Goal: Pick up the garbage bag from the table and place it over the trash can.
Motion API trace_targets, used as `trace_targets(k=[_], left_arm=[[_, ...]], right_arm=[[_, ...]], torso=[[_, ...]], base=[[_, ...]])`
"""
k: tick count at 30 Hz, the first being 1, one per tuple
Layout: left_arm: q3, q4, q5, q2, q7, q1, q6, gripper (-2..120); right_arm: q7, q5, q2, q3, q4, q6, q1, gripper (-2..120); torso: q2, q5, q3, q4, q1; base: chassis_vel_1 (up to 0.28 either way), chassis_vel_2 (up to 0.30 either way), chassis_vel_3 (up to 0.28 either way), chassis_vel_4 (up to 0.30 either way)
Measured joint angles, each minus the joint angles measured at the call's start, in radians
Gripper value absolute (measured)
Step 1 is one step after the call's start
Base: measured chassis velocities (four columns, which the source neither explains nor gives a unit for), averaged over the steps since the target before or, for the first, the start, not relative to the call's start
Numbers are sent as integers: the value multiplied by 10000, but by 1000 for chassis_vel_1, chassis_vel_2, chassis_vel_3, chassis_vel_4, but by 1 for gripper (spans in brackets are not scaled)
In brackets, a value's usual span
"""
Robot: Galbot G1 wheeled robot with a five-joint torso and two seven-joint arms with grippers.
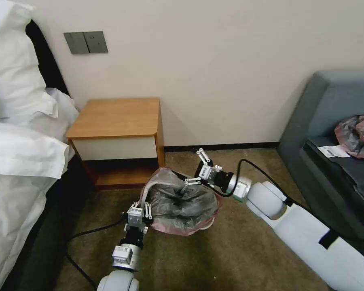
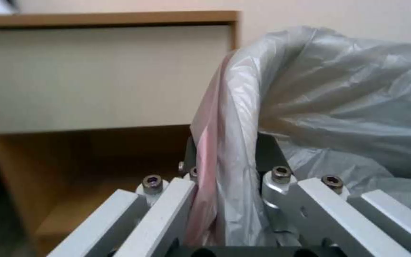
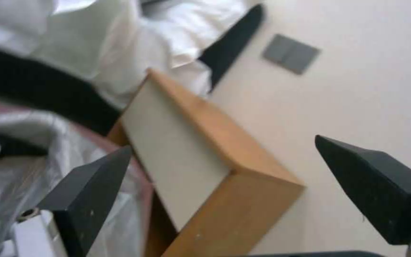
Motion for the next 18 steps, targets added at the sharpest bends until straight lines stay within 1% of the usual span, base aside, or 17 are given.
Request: trace_targets(k=[1, 2, 5, 6, 9, 10, 11, 13, 16, 17, 18], left_arm=[[-12, -76, -211, -23, -201, -45, 139, 7], [-12, -76, -211, -23, -201, -45, 139, 7], [-82, -247, -693, -122, -802, -210, 356, 7], [-82, -247, -693, -122, -802, -210, 356, 7], [-151, -503, -1296, -228, -1407, -317, 534, 7], [-180, -612, -1520, -273, -1564, -333, 619, 7], [-180, -612, -1520, -273, -1564, -333, 619, 7], [-202, -717, -1716, -327, -1750, -347, 681, 7], [-243, -807, -1865, -365, -1986, -352, 660, 7], [-243, -807, -1865, -365, -1986, -352, 660, 7], [-249, -860, -1946, -372, -2034, -345, 647, 7]], right_arm=[[298, 198, -60, 220, 343, -215, -260, 100], [298, 198, -60, 220, 343, -215, -260, 100], [1483, 719, -187, 714, 1289, -974, -849, 100], [1483, 719, -187, 714, 1289, -974, -849, 100], [2619, 1573, -163, 960, 1999, -1761, -1301, 100], [2915, 1939, -71, 1067, 2205, -2031, -1483, 100], [2915, 1939, -71, 1067, 2205, -2031, -1483, 100], [3345, 2623, 136, 1205, 2499, -2485, -1769, 100], [4258, 4152, 591, 1290, 3014, -3325, -2237, 100], [4258, 4152, 591, 1290, 3014, -3325, -2237, 100], [4542, 4731, 800, 1303, 3150, -3511, -2410, 100]], torso=[[0, 3, 0, -1, 0], [0, 3, 0, -1, 0], [0, 0, -1, -2, -1], [0, 0, -1, -2, -1], [0, 0, 0, -1, 0], [0, 1, 0, 0, 0], [0, 1, 0, 0, 0], [0, 1, 0, 0, 0], [0, 0, 0, -1, 0], [0, 0, 0, -1, 0], [0, 0, 0, 1, -1]], base=[[0, 0, 0, 0], [0, 0, 0, 0], [0, 0, 0, 0], [0, 0, 0, 0], [0, 0, 0, 0], [0, 0, 0, 0], [0, 0, 0, 0], [0, 0, 0, 0], [0, 0, 0, 0], [0, 0, 0, 0], [0, 0, 0, 0]])
